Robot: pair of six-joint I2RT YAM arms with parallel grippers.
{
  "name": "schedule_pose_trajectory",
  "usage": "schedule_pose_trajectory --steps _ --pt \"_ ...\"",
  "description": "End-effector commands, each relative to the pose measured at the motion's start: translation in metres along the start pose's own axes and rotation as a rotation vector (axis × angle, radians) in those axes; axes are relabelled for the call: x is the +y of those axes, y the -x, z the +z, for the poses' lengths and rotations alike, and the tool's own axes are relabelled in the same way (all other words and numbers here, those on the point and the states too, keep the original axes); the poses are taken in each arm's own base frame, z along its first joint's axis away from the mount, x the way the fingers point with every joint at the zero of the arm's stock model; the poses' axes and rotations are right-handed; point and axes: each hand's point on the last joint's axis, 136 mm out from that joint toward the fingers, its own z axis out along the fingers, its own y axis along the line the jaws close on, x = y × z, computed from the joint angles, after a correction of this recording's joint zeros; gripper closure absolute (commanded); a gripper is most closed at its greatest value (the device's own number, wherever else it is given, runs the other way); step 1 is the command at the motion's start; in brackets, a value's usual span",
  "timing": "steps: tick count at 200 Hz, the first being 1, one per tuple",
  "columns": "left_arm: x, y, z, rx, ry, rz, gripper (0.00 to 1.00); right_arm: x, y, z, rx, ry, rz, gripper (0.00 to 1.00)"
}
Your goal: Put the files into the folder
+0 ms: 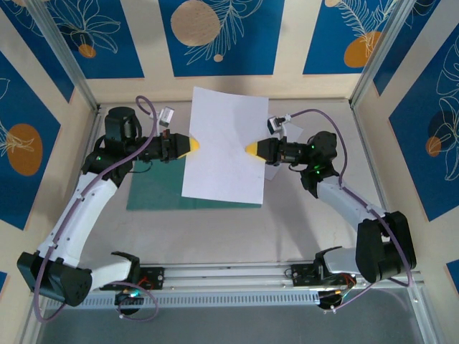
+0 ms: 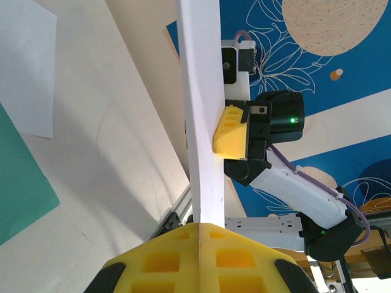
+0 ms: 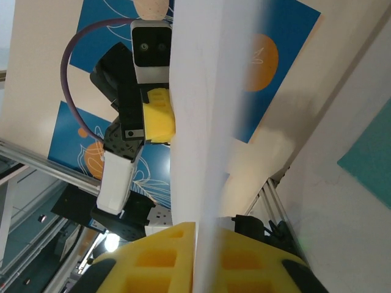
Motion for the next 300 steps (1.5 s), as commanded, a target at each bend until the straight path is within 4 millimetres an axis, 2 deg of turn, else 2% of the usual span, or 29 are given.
schedule_pose_trajectory --steps 1,14,38,64,86,107,155,172,187,216,236,264,280,300 --pt "-0.011 0.002 -0.008 -0.021 -0.027 0.045 1.0 0.009 -0.004 -0.002 0.02 0.002 -0.039 0.91" --pt "-0.012 0.003 -0.009 -0.023 -0.03 0.047 1.0 0.009 -0.005 -0.002 0.021 -0.003 -0.04 0.93" --pt "-0.015 0.005 -0.011 -0.031 -0.034 0.061 0.85 0.01 -0.006 -0.003 0.026 -0.012 -0.049 0.97" --pt "-0.014 0.006 -0.013 -0.039 -0.026 0.075 0.49 0.004 -0.01 -0.005 0.041 -0.06 -0.032 0.97" --pt "0.0 0.008 -0.015 -0.054 0.032 0.067 0.32 -0.018 -0.011 -0.012 0.022 -0.231 -0.005 0.97" --pt "0.028 0.007 -0.017 -0.066 0.161 0.038 0.25 -0.038 -0.016 -0.023 0.035 -0.396 0.02 0.97" --pt "0.094 -0.003 -0.018 -0.054 0.39 -0.03 0.23 -0.058 -0.02 -0.041 0.06 -0.607 0.006 1.0" --pt "0.127 -0.008 -0.018 -0.048 0.489 -0.063 0.24 -0.066 -0.022 -0.051 0.065 -0.703 -0.002 1.0" --pt "0.165 -0.013 -0.017 -0.033 0.591 -0.081 0.26 -0.072 -0.024 -0.061 0.073 -0.789 -0.006 1.0" --pt "0.225 -0.025 -0.004 0.04 0.683 -0.126 0.31 -0.076 -0.03 -0.079 0.098 -0.947 -0.025 1.0" --pt "0.257 -0.028 0.006 0.063 0.721 -0.137 0.32 -0.072 -0.034 -0.087 0.112 -1.007 -0.042 1.0" --pt "0.287 -0.027 0.018 0.096 0.742 -0.148 0.34 -0.059 -0.039 -0.087 0.126 -0.981 -0.078 1.0" --pt "0.303 -0.026 0.025 0.112 0.751 -0.141 0.42 -0.049 -0.042 -0.082 0.133 -0.938 -0.107 0.99" --pt "0.323 -0.029 0.033 0.136 0.757 -0.158 0.44 -0.037 -0.042 -0.08 0.127 -0.905 -0.146 0.99"
